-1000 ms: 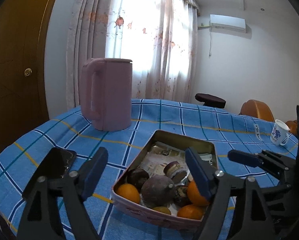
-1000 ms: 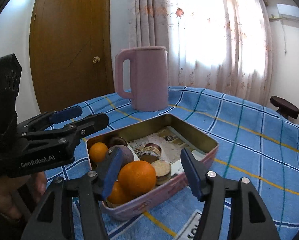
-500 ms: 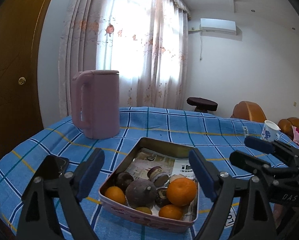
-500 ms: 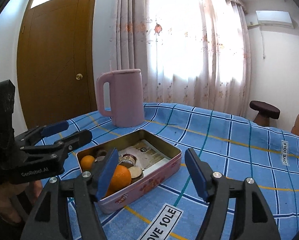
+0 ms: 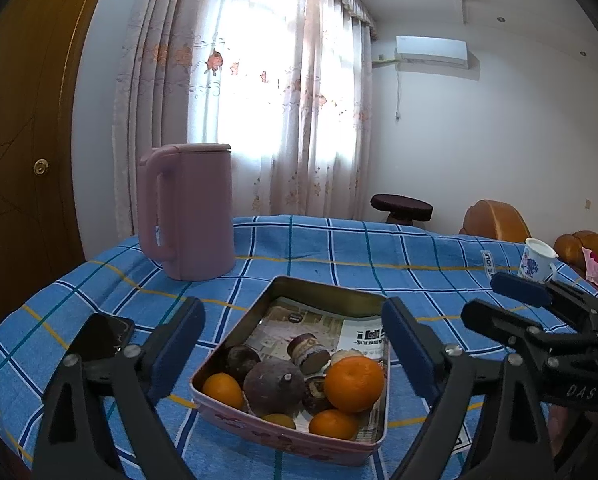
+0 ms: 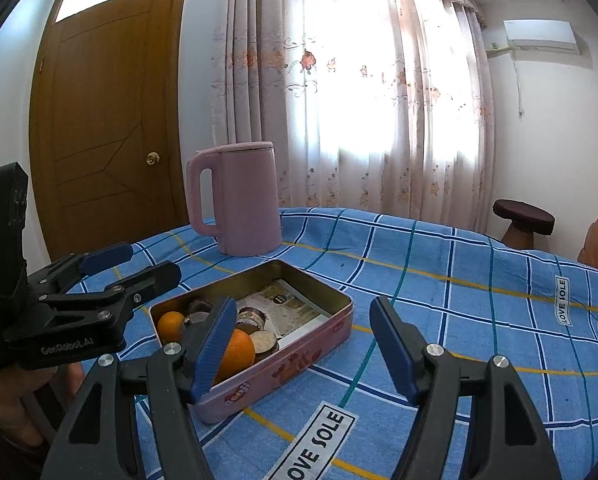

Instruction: Organize fruits

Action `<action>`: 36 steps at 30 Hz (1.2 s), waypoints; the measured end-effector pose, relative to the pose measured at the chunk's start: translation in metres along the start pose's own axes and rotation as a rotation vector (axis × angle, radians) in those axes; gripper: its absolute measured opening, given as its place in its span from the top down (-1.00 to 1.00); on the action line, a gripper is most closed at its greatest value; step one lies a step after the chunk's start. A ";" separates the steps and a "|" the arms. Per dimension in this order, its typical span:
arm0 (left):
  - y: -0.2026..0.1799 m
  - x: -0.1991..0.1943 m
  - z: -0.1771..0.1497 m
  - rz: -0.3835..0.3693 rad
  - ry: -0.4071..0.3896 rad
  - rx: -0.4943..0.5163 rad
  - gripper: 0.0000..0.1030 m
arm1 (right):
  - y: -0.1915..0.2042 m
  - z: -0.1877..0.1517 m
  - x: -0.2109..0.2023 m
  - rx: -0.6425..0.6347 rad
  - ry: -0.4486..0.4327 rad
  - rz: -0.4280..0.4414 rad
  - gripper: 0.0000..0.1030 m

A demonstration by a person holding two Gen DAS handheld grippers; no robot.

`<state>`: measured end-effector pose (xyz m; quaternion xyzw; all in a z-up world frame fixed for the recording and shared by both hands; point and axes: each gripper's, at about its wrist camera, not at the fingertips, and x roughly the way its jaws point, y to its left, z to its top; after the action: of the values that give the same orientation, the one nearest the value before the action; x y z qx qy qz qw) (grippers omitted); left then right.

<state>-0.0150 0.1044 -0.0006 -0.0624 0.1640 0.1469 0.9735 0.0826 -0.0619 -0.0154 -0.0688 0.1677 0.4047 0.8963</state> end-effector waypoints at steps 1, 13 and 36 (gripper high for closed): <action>-0.001 0.000 0.000 0.000 0.001 0.001 -0.79 | 0.000 0.000 0.000 0.001 0.001 -0.002 -0.37; -0.008 -0.002 0.004 -0.016 -0.008 0.005 -1.00 | -0.006 0.000 -0.005 0.008 -0.011 -0.018 -0.37; -0.013 -0.005 0.006 -0.007 -0.001 0.021 -1.00 | -0.011 0.000 -0.014 0.009 -0.024 -0.032 -0.38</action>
<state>-0.0136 0.0917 0.0076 -0.0525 0.1648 0.1419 0.9747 0.0825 -0.0787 -0.0108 -0.0625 0.1575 0.3904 0.9049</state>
